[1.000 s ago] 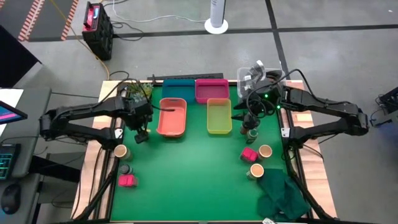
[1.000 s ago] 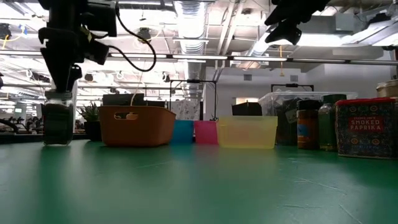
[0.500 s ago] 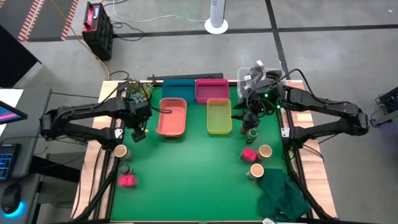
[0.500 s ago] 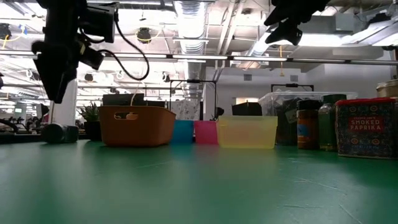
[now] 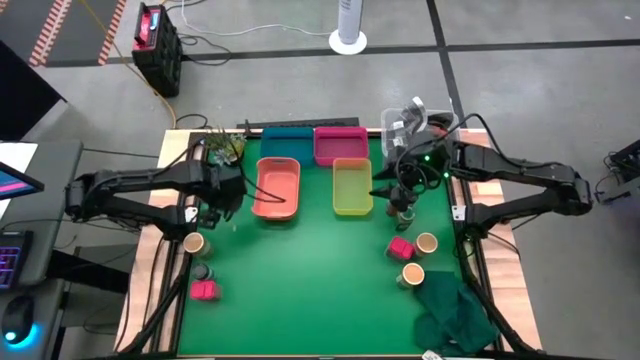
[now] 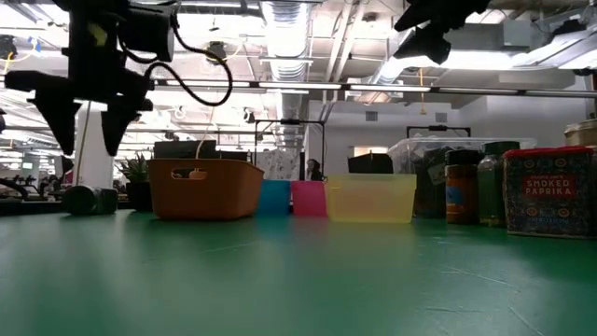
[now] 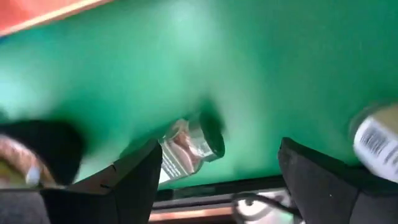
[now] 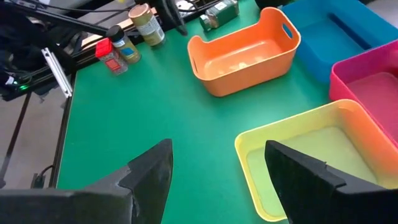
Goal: Sort spices by type
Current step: Put the left seasoning bottle into the orange bin
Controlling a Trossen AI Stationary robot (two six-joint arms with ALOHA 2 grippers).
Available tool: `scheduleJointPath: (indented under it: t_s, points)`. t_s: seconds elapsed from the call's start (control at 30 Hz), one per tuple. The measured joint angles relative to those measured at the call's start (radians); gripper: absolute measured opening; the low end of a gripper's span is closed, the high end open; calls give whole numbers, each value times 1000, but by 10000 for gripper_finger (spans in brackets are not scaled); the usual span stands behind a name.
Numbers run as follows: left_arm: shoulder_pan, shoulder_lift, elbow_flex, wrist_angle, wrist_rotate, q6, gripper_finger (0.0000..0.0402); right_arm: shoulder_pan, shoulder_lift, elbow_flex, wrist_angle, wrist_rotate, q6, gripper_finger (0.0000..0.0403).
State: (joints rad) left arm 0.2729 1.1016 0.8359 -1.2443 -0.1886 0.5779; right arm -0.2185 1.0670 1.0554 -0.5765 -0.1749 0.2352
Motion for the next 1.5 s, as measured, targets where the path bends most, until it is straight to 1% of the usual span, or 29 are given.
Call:
scheduleJointPath:
  t_s: [0.1, 0.13, 0.3, 0.4, 0.5, 0.8, 0.97, 1.13, 1.23, 1.5]
  points:
    - [0, 0, -31, 0, -14, 150, 307, 21, 0, 0, 9, 25, 1, 282]
    - [0, 0, -41, 2, -25, 179, 307, 28, 0, 0, 8, 32, 1, 282]
    - [0, 0, -98, 41, -95, 244, 307, 52, 1, 0, 15, 64, 5, 282]
    - [1, 0, -140, 72, -101, 314, 307, 60, 1, 0, 31, 69, 11, 282]
    - [0, 0, -185, 121, -133, 358, 307, 62, 1, 0, 47, 69, 27, 282]
    - [1, 0, -309, 273, -160, 491, 306, 63, 1, 0, 46, 69, 62, 282]
    - [1, 0, -367, 332, -250, 537, 306, 68, 1, 0, 46, 69, 76, 282]
    - [7, 0, -382, 391, -352, 600, 306, 69, 1, 0, 46, 69, 87, 282]
    - [17, 0, -382, 421, -355, 626, 294, 69, 1, 0, 47, 69, 101, 282]
    - [15, 0, -381, 500, -345, 652, 234, 69, 1, 0, 52, 68, 127, 282]
